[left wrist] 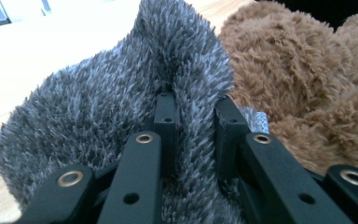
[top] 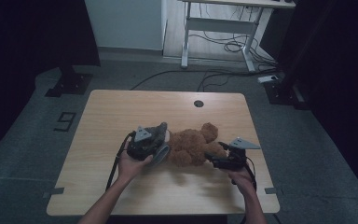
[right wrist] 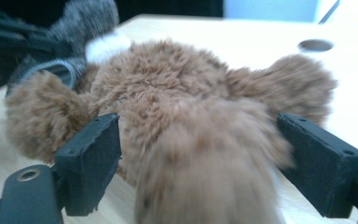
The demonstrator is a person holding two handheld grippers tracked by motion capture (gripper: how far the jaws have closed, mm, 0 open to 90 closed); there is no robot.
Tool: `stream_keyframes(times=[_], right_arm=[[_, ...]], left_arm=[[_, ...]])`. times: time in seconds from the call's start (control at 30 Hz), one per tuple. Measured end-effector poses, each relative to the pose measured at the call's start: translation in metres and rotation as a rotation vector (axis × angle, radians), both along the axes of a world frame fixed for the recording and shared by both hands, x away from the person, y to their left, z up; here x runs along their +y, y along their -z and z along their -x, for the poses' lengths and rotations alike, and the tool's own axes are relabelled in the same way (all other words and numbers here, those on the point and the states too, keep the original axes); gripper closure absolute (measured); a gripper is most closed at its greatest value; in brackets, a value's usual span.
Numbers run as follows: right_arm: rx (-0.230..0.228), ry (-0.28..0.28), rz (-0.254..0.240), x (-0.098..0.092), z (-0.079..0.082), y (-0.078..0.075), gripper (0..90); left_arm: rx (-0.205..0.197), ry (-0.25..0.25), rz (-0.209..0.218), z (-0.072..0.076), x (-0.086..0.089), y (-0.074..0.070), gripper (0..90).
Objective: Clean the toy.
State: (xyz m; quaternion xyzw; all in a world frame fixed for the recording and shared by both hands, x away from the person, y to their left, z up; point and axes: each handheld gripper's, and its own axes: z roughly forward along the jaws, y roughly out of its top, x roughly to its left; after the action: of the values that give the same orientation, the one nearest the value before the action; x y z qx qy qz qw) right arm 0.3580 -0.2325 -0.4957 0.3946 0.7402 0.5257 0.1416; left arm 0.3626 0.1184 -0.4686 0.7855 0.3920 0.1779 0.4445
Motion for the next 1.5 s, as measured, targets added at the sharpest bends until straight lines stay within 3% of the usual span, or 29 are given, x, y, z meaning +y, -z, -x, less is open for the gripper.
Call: stream_keyframes(times=[0.17, 0.37, 0.57, 0.67, 0.7, 0.77, 0.8, 0.87, 0.9, 0.97, 1.0, 1.07, 1.17, 1.2, 1.33, 1.5], right_arm=[[0.049, -0.049, 0.097, 0.023, -0.005, 0.023, 24.6], [0.086, -0.050, 0.072, 0.021, -0.010, 0.043, 39.0], [0.071, -0.059, 0.073, 0.019, -0.012, 0.043, 44.9], [0.071, -0.060, 0.077, 0.018, -0.011, 0.043, 46.5], [0.071, -0.058, 0.073, 0.018, -0.011, 0.043, 46.9], [0.072, -0.051, 0.069, 0.018, -0.012, 0.043, 47.6], [0.073, -0.047, 0.068, 0.018, -0.012, 0.043, 48.2], [0.076, -0.044, 0.067, 0.017, -0.012, 0.043, 49.9], [0.079, -0.043, 0.070, 0.017, -0.011, 0.043, 50.8], [0.078, -0.046, 0.074, 0.017, -0.011, 0.043, 52.5], [0.078, -0.049, 0.078, 0.017, -0.011, 0.043, 53.0], [0.085, -0.044, 0.077, 0.017, -0.011, 0.044, 53.3], [0.087, -0.040, 0.071, 0.017, -0.012, 0.044, 53.4], [0.088, -0.038, 0.070, 0.017, -0.012, 0.044, 53.4], [0.089, -0.040, 0.066, 0.018, -0.012, 0.045, 53.6], [0.090, -0.041, 0.060, 0.018, -0.012, 0.046, 53.6]], left_arm=[[0.016, 0.007, 0.013, 0.010, 0.005, 0.004, 74.3], [0.040, 0.018, 0.019, 0.014, 0.007, 0.000, 73.7], [-0.020, -0.003, 0.013, 0.000, 0.000, -0.043, 73.6], [-0.013, -0.005, 0.008, -0.015, -0.016, -0.054, 73.9], [-0.005, -0.005, 0.000, -0.019, -0.021, -0.053, 74.0], [0.013, -0.013, -0.073, -0.027, -0.036, -0.043, 74.1], [0.022, -0.018, -0.089, -0.030, -0.040, -0.037, 74.2], [0.018, -0.023, -0.081, -0.031, -0.040, -0.023, 74.6], [0.005, -0.025, -0.071, -0.030, -0.037, -0.021, 74.8], [0.016, -0.025, -0.034, -0.028, -0.027, -0.023, 75.1], [0.011, -0.036, -0.040, -0.026, -0.021, -0.026, 75.2], [-0.012, -0.075, -0.090, -0.025, -0.009, -0.030, 75.4], [0.032, -0.130, -0.129, -0.029, 0.013, -0.022, 75.6], [0.053, -0.147, -0.127, -0.030, 0.021, -0.015, 75.6], [0.128, -0.177, -0.049, -0.029, 0.044, 0.013, 76.0], [0.160, -0.194, -0.069, -0.030, 0.050, 0.026, 76.0]])
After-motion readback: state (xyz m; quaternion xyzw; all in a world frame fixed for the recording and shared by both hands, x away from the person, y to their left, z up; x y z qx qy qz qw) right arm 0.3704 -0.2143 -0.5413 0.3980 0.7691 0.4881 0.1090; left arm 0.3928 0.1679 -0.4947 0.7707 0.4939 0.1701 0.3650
